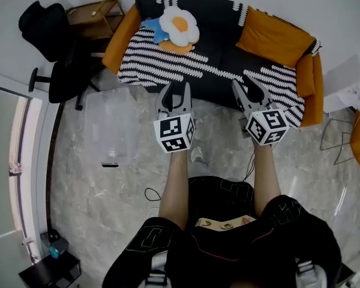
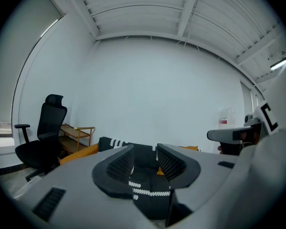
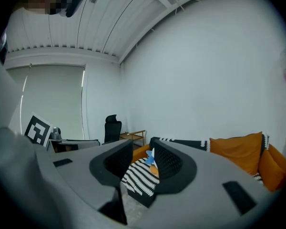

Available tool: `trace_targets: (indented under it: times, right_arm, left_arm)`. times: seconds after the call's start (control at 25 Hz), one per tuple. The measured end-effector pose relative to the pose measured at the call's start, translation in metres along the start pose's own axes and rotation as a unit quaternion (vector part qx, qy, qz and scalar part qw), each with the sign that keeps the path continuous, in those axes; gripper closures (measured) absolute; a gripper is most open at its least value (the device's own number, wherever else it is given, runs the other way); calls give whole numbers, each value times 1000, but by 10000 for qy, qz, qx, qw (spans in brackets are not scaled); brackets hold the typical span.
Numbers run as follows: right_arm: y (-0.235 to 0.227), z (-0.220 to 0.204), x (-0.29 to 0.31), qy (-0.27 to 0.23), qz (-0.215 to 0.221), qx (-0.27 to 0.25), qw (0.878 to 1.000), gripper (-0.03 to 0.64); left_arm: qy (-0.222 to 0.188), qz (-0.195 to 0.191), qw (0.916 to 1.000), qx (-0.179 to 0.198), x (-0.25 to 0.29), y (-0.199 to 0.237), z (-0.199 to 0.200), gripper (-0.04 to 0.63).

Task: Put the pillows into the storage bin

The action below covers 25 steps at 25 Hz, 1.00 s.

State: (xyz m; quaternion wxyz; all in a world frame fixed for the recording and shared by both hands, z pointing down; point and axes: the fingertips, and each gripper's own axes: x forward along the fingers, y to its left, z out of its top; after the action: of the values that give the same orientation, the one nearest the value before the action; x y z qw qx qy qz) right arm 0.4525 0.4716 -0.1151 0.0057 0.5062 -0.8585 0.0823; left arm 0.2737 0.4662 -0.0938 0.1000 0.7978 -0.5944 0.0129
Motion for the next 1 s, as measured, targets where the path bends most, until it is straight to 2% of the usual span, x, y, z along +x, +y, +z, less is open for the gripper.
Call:
trace_targets:
  times: [0.32, 0.6, 0.8, 1.0]
  right_arm:
    - [-10, 13, 69, -72, -39, 38, 10000, 430]
    - [-18, 19, 98, -102, -151, 45, 9998, 430]
    - [-25, 13, 122, 218, -462, -405, 9979, 425]
    - [-36, 14, 157, 172, -353, -289, 9988, 425]
  left_arm:
    - [90, -83, 9996, -255, 62, 40, 7, 405]
    - [82, -111, 9991, -406, 84, 63, 15, 396]
    - [156, -282, 9979, -557, 99, 73, 21, 363]
    - [94, -301, 9983, -496, 127, 86, 34, 351]
